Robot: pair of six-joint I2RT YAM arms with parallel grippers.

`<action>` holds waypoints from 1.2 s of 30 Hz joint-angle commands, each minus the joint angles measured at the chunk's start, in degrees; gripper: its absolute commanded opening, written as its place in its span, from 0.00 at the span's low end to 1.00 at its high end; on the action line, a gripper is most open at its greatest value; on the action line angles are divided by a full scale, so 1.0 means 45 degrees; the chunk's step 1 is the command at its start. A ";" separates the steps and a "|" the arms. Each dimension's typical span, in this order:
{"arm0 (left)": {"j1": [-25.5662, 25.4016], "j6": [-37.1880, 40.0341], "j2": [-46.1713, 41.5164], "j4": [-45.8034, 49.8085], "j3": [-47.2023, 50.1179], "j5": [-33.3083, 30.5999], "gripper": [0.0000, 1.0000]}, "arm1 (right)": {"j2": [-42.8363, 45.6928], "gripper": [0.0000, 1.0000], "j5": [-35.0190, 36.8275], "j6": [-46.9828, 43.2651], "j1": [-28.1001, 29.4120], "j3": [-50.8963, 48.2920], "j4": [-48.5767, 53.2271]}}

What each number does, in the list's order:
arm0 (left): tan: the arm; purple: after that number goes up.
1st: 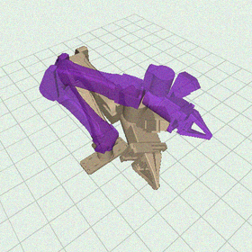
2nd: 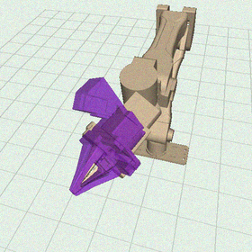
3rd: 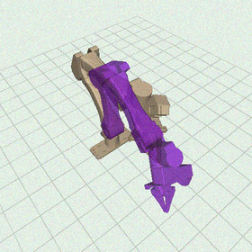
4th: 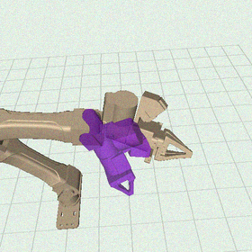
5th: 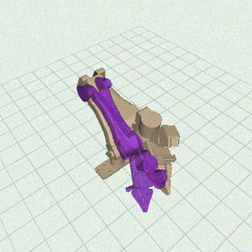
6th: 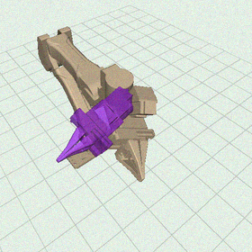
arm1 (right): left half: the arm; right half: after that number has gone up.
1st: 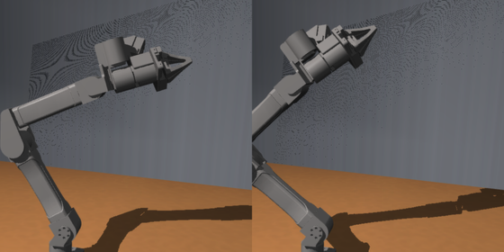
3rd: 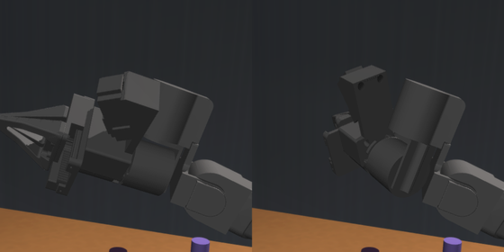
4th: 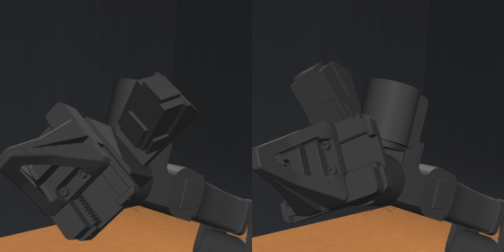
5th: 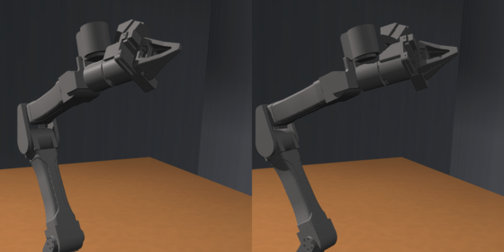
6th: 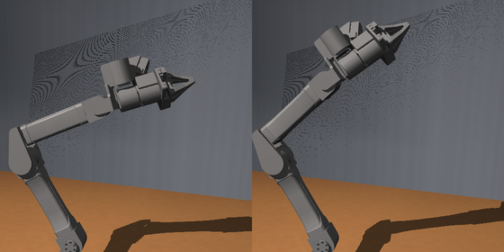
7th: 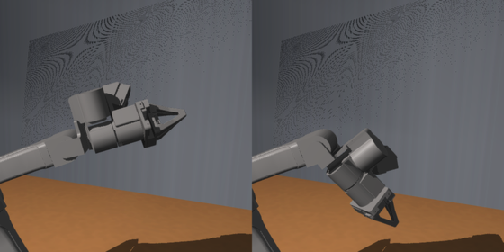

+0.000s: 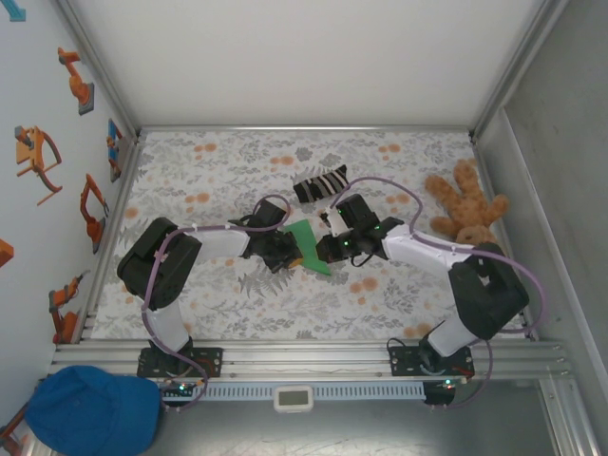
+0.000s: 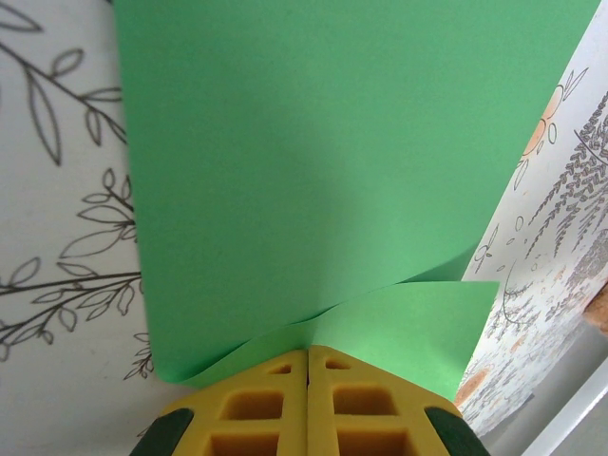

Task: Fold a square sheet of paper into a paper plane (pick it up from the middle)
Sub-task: Third fold the triangle at the center of the table.

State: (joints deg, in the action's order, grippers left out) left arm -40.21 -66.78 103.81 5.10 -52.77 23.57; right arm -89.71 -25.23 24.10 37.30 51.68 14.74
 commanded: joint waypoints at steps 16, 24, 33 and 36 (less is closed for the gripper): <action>0.0002 0.0134 0.0786 0.1885 0.0106 -0.0972 0.03 | -0.2825 0.00 -0.0810 0.0342 0.0520 0.1481 0.0333; 0.0001 0.0114 0.0808 0.1919 0.0106 -0.0990 0.02 | -0.3306 0.00 -0.0516 0.0115 0.0519 0.1471 0.0676; 0.0018 0.0114 0.0847 0.1951 0.0145 -0.1029 0.02 | -0.3346 0.00 -0.0275 -0.0195 0.0518 0.1412 0.0964; 0.0022 0.0114 0.0837 0.1944 0.0150 -0.1030 0.02 | -0.3396 0.00 0.0034 -0.0253 0.0520 0.1412 0.1094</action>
State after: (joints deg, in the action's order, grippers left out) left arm -40.21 -66.81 104.25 6.37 -53.63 23.57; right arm -104.47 -27.38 24.10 39.42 57.87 17.32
